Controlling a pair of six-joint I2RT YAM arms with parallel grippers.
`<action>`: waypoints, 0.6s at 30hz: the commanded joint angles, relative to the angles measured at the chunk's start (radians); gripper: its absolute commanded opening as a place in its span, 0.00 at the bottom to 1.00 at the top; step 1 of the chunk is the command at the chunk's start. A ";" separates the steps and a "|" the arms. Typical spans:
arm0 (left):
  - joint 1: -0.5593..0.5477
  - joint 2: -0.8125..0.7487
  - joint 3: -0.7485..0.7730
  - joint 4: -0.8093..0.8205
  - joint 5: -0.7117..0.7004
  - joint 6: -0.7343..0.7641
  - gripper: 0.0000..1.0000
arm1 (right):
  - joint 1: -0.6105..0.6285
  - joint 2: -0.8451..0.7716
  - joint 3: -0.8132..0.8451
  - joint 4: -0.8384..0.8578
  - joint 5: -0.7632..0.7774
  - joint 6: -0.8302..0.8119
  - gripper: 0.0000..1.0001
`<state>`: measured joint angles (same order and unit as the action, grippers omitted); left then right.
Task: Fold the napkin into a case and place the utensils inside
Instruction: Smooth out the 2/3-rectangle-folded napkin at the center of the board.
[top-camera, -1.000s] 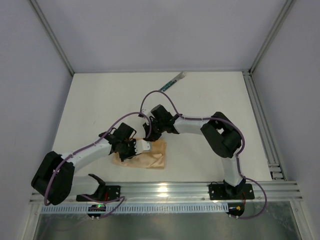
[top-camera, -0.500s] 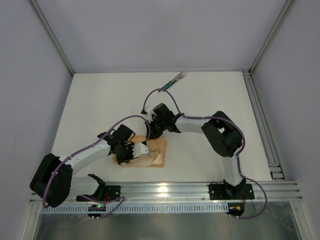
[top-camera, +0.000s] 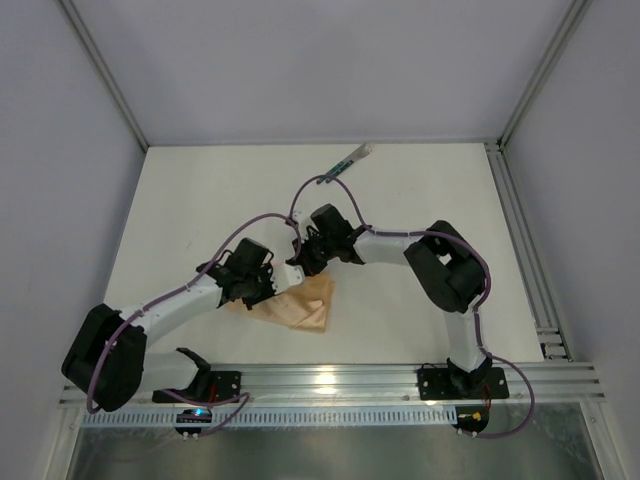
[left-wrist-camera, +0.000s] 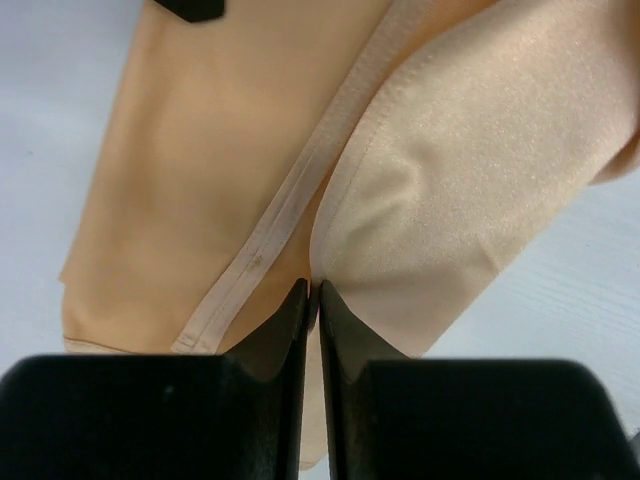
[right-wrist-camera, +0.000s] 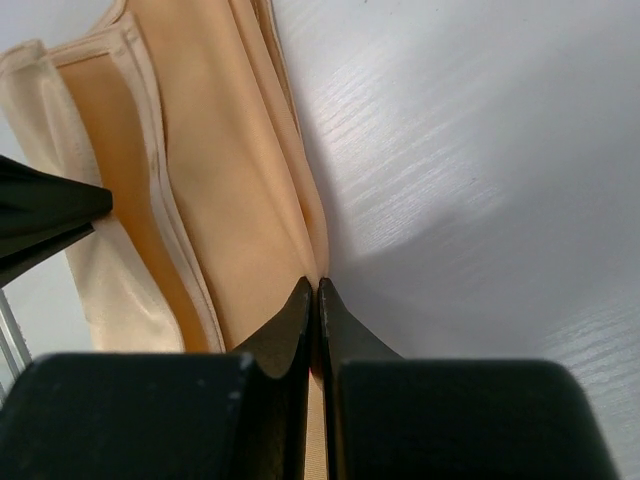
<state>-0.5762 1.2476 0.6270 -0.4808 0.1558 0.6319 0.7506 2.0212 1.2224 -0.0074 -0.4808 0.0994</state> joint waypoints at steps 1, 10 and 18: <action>-0.002 0.041 0.051 0.090 -0.019 -0.023 0.09 | 0.004 -0.001 -0.009 0.041 -0.054 -0.027 0.04; -0.002 0.111 0.050 0.102 -0.045 -0.012 0.31 | 0.004 -0.003 -0.012 0.034 -0.074 -0.046 0.04; 0.006 0.101 0.086 0.085 0.019 -0.026 0.54 | 0.004 -0.009 -0.026 0.035 -0.078 -0.053 0.04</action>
<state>-0.5755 1.3529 0.6662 -0.4137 0.1242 0.6273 0.7506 2.0212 1.2057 -0.0002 -0.5385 0.0620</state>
